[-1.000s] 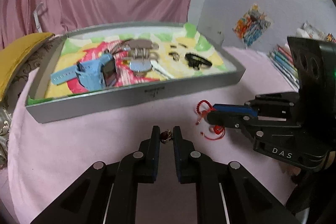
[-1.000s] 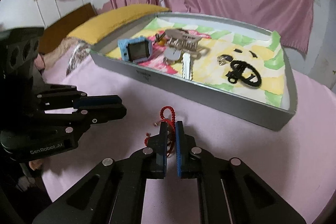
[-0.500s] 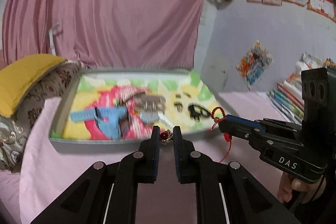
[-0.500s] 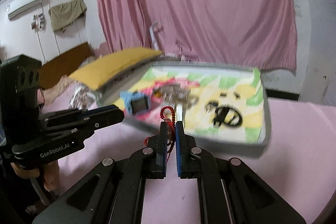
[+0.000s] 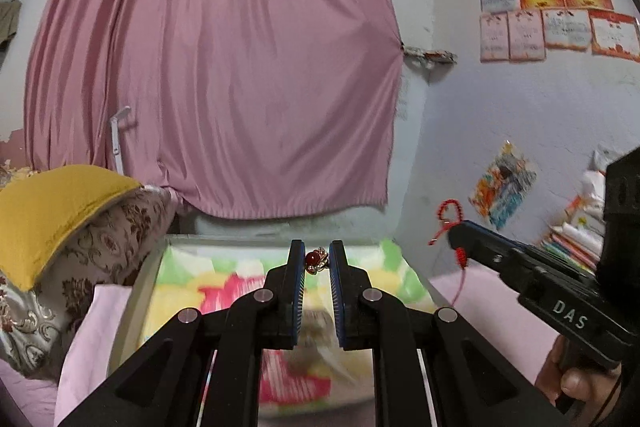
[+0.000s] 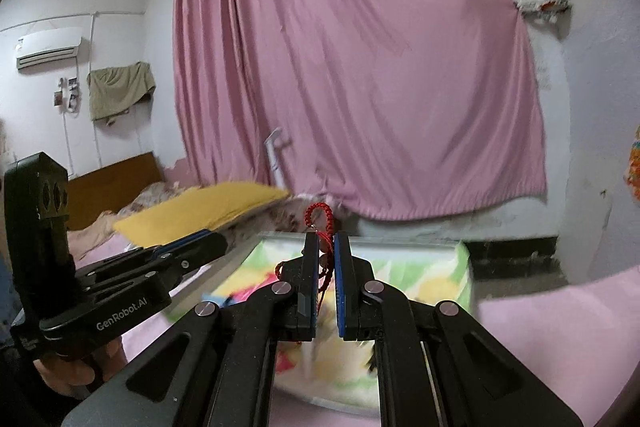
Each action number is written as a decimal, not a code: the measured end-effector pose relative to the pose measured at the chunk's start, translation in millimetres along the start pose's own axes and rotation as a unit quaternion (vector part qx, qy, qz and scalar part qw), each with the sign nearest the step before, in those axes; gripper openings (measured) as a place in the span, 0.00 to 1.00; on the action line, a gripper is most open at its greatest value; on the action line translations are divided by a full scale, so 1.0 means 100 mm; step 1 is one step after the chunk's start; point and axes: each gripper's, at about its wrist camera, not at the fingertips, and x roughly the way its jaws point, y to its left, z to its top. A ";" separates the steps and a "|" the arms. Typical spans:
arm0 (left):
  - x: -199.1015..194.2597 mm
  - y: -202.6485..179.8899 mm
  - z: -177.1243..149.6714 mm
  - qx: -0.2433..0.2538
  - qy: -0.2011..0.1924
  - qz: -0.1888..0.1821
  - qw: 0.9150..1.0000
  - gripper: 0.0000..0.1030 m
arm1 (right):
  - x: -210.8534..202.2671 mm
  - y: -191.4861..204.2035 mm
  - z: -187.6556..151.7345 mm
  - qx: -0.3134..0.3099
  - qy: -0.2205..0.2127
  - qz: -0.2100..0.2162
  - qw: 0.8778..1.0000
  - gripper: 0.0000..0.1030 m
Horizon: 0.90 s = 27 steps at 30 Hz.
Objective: Organize jewelry
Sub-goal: 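Carry the red-stone ring with the left tool while the right tool carries the red bracelet over the tray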
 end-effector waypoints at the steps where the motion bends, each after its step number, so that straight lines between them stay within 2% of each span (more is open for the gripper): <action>1: 0.02 0.00 0.02 0.000 -0.003 0.003 1.000 0.11 | 0.03 -0.01 0.03 -0.001 -0.004 -0.005 1.000 0.06; 5: 0.28 0.06 0.11 -0.002 -0.006 0.020 1.000 0.11 | 0.20 -0.05 0.10 0.000 -0.009 -0.021 1.000 0.06; 12: 0.72 0.16 0.12 -0.013 0.023 0.036 0.999 0.11 | 0.64 -0.16 0.14 -0.001 0.005 -0.043 0.999 0.06; 18: 1.08 0.24 0.02 -0.027 0.086 0.043 0.995 0.11 | 0.89 -0.35 0.05 0.015 0.035 -0.056 0.998 0.06; 27: 1.37 0.27 -0.11 -0.023 0.177 0.050 0.983 0.11 | 1.22 -0.54 -0.13 0.041 0.131 -0.067 0.988 0.06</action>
